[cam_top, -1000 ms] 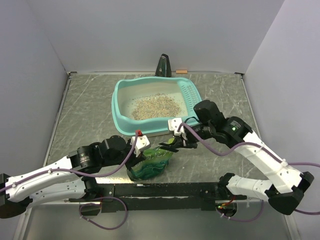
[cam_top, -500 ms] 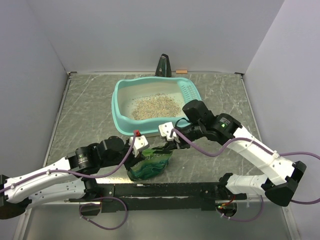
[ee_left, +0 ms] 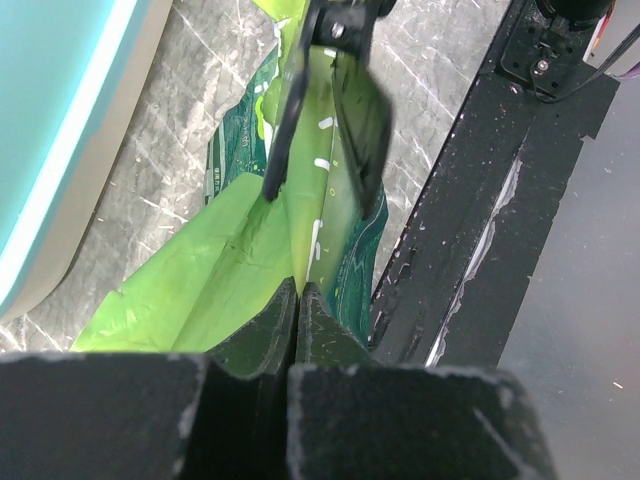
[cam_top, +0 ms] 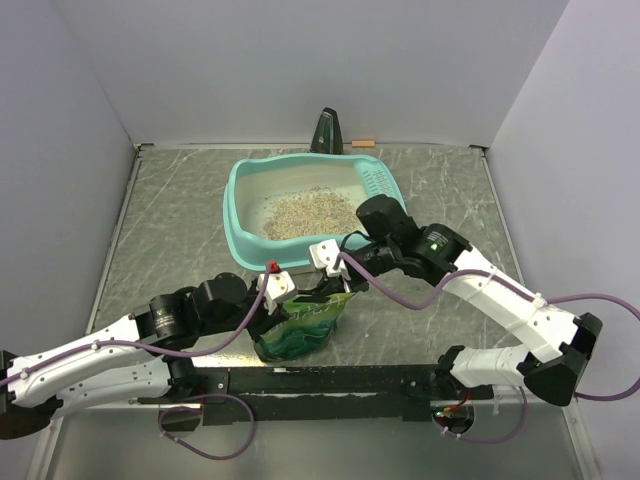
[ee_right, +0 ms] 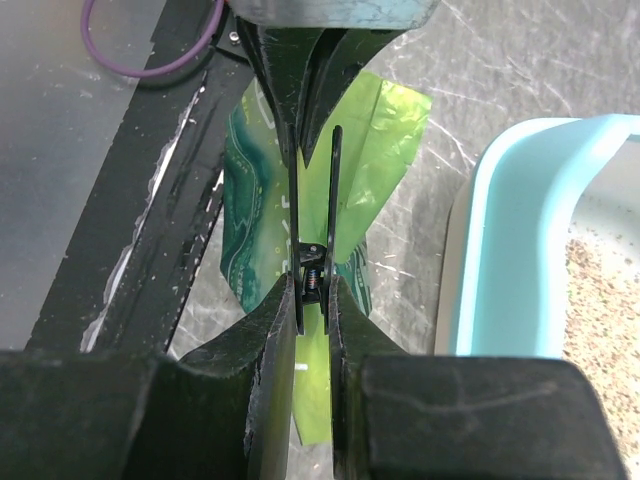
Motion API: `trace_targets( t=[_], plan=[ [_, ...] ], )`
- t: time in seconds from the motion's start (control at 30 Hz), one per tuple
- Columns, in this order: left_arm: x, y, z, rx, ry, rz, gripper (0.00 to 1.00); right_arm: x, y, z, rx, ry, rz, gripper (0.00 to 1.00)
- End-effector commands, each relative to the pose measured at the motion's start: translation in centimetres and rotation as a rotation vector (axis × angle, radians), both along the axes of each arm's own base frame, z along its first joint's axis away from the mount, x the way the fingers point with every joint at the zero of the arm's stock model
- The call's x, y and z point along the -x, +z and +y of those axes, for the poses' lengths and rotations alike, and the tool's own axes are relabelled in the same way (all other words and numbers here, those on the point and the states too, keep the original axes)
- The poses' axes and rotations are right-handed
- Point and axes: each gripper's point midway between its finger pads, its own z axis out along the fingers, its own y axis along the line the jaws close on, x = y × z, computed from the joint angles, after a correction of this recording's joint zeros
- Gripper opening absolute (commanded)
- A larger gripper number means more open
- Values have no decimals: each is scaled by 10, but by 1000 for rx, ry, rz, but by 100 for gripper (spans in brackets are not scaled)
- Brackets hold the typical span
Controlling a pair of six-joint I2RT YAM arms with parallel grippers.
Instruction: Fill the litter box with clean litter
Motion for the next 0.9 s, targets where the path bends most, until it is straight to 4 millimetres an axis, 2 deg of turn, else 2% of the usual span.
trace_targets(
  t=[0.0,0.33,0.47,0.87],
  plan=[
    [0,17,-1,65,4,-18,1,4,7,10,-56,70,-23,0],
    [0,16,-3,60,5,-15,1,9,-4,5,-29,70,7,0],
    [-1,16,-2,60,11,-17,1,8,-15,3,6,60,20,0],
    [-1,16,-2,60,9,-17,1,1,-43,-22,210,-14,-7,0]
  ],
)
